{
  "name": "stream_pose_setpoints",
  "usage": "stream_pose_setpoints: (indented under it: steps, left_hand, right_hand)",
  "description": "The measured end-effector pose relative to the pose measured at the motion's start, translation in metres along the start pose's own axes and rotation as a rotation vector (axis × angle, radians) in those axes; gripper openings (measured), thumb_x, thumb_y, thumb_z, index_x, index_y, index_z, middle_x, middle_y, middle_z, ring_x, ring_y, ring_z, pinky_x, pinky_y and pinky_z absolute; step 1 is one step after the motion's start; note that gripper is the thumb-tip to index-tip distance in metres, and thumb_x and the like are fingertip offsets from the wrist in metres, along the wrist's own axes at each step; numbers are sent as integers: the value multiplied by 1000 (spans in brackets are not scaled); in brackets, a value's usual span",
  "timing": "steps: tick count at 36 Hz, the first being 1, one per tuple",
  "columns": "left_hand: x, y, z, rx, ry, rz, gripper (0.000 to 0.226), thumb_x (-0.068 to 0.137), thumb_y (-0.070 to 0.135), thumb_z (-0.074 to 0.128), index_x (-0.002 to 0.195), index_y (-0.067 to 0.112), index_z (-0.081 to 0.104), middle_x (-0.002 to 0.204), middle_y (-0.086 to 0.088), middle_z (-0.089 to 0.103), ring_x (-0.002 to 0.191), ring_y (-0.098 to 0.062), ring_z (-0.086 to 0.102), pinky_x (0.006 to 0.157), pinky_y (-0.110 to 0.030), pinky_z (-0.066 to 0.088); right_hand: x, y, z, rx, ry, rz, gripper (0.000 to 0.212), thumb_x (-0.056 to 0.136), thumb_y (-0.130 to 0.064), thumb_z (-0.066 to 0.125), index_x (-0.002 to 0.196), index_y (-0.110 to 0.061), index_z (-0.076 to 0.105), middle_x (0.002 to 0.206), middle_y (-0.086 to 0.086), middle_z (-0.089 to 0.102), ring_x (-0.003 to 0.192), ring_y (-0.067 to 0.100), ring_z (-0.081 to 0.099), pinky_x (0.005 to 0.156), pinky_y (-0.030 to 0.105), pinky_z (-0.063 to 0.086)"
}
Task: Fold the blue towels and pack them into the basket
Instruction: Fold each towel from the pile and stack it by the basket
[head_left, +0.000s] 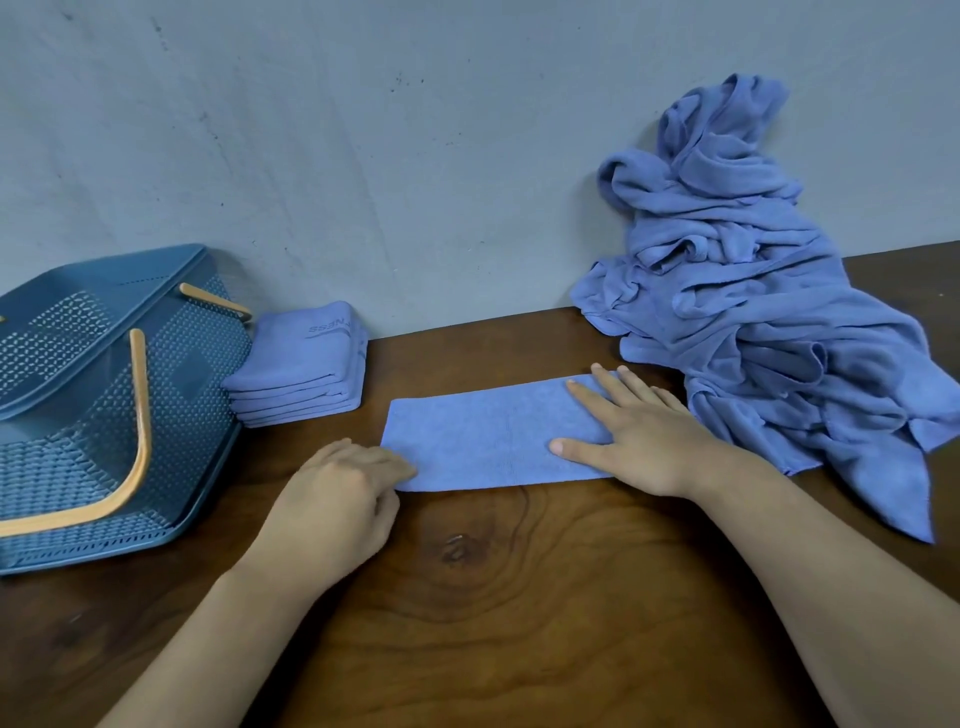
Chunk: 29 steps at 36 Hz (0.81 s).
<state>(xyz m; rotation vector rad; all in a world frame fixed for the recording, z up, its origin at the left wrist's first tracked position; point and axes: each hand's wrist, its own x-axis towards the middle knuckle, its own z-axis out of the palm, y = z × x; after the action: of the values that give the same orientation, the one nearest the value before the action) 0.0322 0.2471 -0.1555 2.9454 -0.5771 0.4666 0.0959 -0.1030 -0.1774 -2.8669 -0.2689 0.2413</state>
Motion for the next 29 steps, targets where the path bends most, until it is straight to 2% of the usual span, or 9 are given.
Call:
stream_pose_setpoints:
  steps: [4,6,11,15,17,20,24,26,29]
  left_hand:
    - [4,9,-8,-71,33,-22,38,83,29,47,89,22,83,98,13,77,95,-19,70,89,-38,56]
    - [15,22,-7,-90,58,17,38,87,33,42,85,21,78,95,11,72,92,-19,64,85,-40,54]
    - [54,55,10,-280,-84,114,34,109,40,48,136,28,65,138,14,64,132,-10,55,113,-32,43]
    - [68,52,36,-213,-352,89,63,108,66,32,166,44,25,174,23,16,162,-3,5,132,-33,8]
    - [64,43,45,-164,-419,94,69,101,79,18,165,56,4,174,29,-9,159,1,-18,132,-37,-6]
    - [63,38,49,-140,-426,85,73,90,93,4,156,68,-14,170,31,-23,156,-1,-31,130,-41,-14]
    - [66,38,49,-146,-448,86,74,88,95,6,154,70,-17,169,31,-26,155,-3,-33,130,-43,-15]
    - [67,35,46,-182,-480,86,73,91,92,13,156,70,-13,169,32,-26,154,1,-33,130,-43,-15]
    - [68,26,40,-332,-525,85,68,100,81,33,159,68,2,169,36,-18,151,12,-30,130,-39,-15]
  right_hand:
    - [-4,0,-3,-20,-33,-16,110,68,-109,14,162,-56,-7,174,-19,-17,160,9,-20,130,47,-1]
    - [-5,0,-4,-24,-36,-23,111,68,-109,17,163,-56,-5,174,-19,-15,160,10,-17,129,49,1]
    - [-6,2,-4,-20,13,-44,112,68,-109,22,164,-53,5,175,-18,-1,161,12,-5,127,51,10]
    - [1,8,-4,63,232,3,80,91,-89,28,158,-46,36,163,-19,34,150,14,27,119,48,28]
    - [8,10,-6,45,314,60,60,102,-67,36,152,-37,47,155,-11,47,142,20,38,114,48,36]
    - [17,12,-13,5,299,84,42,96,-56,47,128,-32,60,129,-9,54,124,21,44,102,46,45]
    - [28,9,-32,83,174,117,29,86,-49,63,92,-21,61,101,-6,53,106,20,46,85,40,51]
    - [33,5,-38,113,117,126,34,83,-44,67,74,-15,52,83,-5,53,89,18,49,69,34,46]
    - [35,5,-40,222,141,132,34,84,-37,69,72,-14,48,70,-2,49,65,16,44,57,32,36]
